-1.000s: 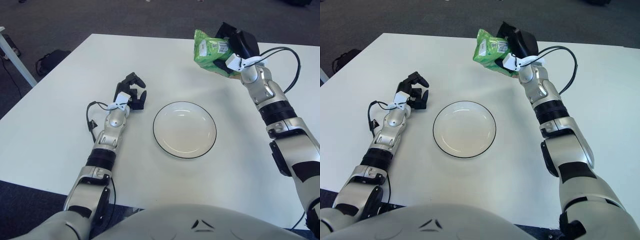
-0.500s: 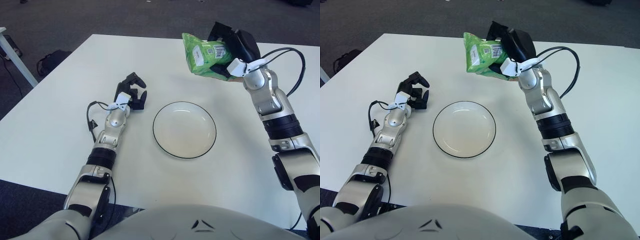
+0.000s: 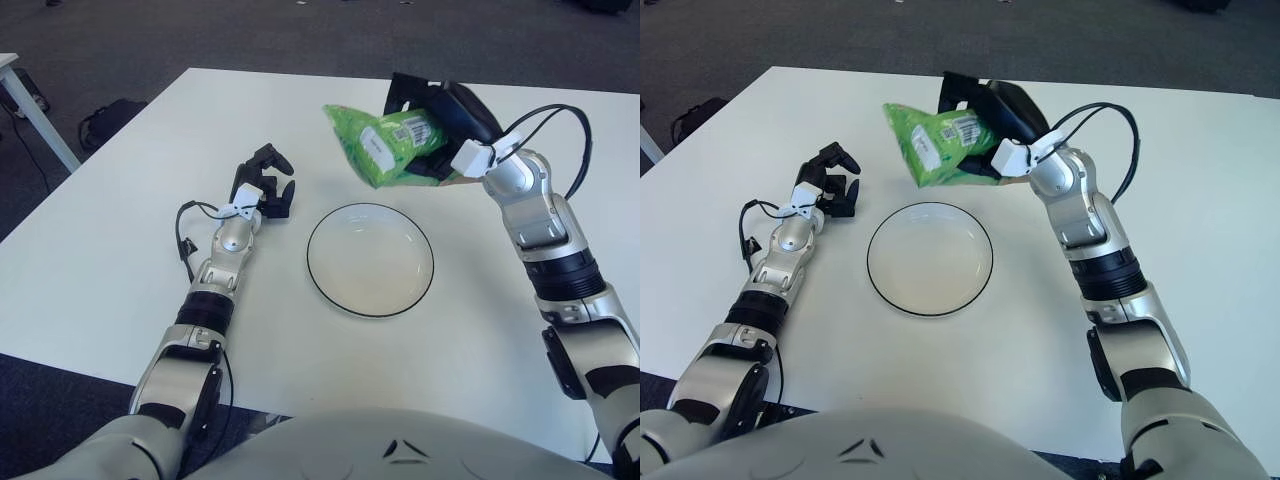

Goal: Put the snack into the plate.

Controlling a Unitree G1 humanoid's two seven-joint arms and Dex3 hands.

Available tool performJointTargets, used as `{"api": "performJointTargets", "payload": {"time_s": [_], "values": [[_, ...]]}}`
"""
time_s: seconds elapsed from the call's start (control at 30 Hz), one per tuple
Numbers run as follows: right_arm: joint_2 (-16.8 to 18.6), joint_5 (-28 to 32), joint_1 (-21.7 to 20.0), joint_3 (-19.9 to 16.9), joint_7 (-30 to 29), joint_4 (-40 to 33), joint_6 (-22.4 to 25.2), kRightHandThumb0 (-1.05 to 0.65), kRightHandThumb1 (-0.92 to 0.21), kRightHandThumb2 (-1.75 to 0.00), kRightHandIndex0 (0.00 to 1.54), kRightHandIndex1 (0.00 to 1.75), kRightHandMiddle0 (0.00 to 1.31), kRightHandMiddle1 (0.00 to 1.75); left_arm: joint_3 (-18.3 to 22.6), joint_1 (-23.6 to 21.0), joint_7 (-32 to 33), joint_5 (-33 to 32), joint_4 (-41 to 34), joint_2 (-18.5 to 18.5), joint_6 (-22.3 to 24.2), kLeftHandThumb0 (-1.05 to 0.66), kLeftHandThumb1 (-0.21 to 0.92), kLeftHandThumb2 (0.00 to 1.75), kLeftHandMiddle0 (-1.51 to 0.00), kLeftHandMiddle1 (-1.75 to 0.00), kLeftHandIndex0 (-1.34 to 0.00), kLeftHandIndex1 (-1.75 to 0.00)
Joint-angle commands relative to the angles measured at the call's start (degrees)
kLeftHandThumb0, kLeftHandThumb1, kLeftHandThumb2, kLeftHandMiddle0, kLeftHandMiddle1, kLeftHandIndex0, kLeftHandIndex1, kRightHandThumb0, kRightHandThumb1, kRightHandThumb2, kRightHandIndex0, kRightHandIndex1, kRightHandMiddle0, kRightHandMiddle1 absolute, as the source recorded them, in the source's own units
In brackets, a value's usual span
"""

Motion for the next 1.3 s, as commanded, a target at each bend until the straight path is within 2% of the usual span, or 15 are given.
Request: {"api": "performJointTargets", "payload": {"time_s": [0.0,0.2,0.33,0.47,0.8,0.9,1.03,1.07,1.1,1.13,1.2,1.23,1.27], "values": [[-0.6,1.2,0.4,-0.4,2.5,-2.5,-0.5,0.00,0.05,-1.69,0.93,1.62,0.65,1.75,-0.7,3.7,-0.2,0.7,2.9,-1.2,1.9,-0.48,0.33,1.30,-1.31,-1.75,-0.60,-1.75],[-0.4,3.4,1.3,-0.3,6.7,-5.2,0.1,0.00,0.05,-1.70,0.91,1.66,0.65,1.75,-0.8,3.7,-0.1,0.6,2.8,-1.3,2.1,-0.48,0.33,1.30,-1.31,-1.75,-0.60,-1.75],[-0.1,5.2,1.9,-0.1,8.5,-4.7,-2.2,0.00,0.04,-1.70,0.91,1.67,0.65,1.75,-1.0,3.7,-0.1,0.9,2.7,-1.3,2.1,-0.48,0.33,1.30,-1.31,-1.75,-0.60,-1.75],[0.0,5.0,1.5,1.1,9.2,-1.9,-7.7,0.00,0.07,-1.72,0.92,1.66,0.67,1.75,-1.1,3.8,-0.2,1.0,2.6,-1.2,2.1,-0.47,0.33,1.29,-1.31,-1.75,-0.60,-1.75],[-1.3,4.1,2.5,2.6,14.1,-3.5,-9.9,0.00,0.06,-1.73,0.91,1.70,0.66,1.75,-1.4,3.8,0.1,1.4,2.6,-1.1,1.9,-0.47,0.34,1.29,-1.31,-1.75,-0.59,-1.75],[-2.0,2.7,2.4,3.0,14.8,-3.5,-11.3,0.00,0.09,-1.74,0.92,1.73,0.74,1.64,-1.4,4.0,0.1,1.6,2.3,-1.1,1.8,-0.47,0.34,1.28,-1.30,-1.75,-0.59,-1.75],[-2.7,2.1,2.3,3.4,15.9,-3.0,-13.0,-0.01,0.04,-1.63,0.87,1.74,0.79,1.47,-1.4,4.3,0.1,1.6,1.8,-1.1,1.6,-0.47,0.34,1.28,-1.30,-1.75,-0.59,-1.75],[-3.3,2.3,2.5,3.5,16.4,-1.7,-14.3,-0.01,0.02,-1.60,0.86,1.74,0.79,1.45,-1.4,4.3,0.1,1.6,1.7,-1.1,1.6,-0.47,0.34,1.29,-1.30,-1.75,-0.59,-1.75],[-3.8,2.4,2.6,3.5,16.7,-0.7,-15.2,-0.01,-0.10,-1.47,0.78,1.74,0.69,1.46,-1.4,4.4,0.1,1.6,1.6,-1.1,1.7,-0.47,0.33,1.30,-1.30,-1.75,-0.60,-1.75],[-4.1,2.6,2.4,3.7,17.3,-0.2,-15.8,-0.01,-0.15,-1.42,0.75,1.75,0.66,1.46,-1.4,4.4,0.1,1.7,1.5,-1.1,1.7,-0.47,0.33,1.30,-1.29,-1.75,-0.60,-1.75],[-4.2,2.8,2.1,3.8,18.0,0.0,-16.4,-0.01,-0.34,-1.20,0.64,1.70,0.49,1.52,-1.4,4.4,0.1,1.7,1.4,-1.1,1.8,-0.48,0.32,1.31,-1.29,-1.75,-0.60,-1.75],[-4.3,2.8,2.0,4.0,18.3,0.2,-16.7,-0.01,-0.38,-1.16,0.62,1.69,0.46,1.53,-1.4,4.5,0.2,1.7,1.3,-1.1,1.7,-0.48,0.32,1.31,-1.29,-1.75,-0.60,-1.75],[-4.3,2.8,2.0,4.1,18.5,0.3,-17.0,-0.01,-0.49,-1.00,0.58,1.61,0.39,1.57,-1.4,4.5,0.2,1.8,1.3,-1.1,1.7,-0.48,0.32,1.31,-1.29,-1.75,-0.60,-1.75]]}}
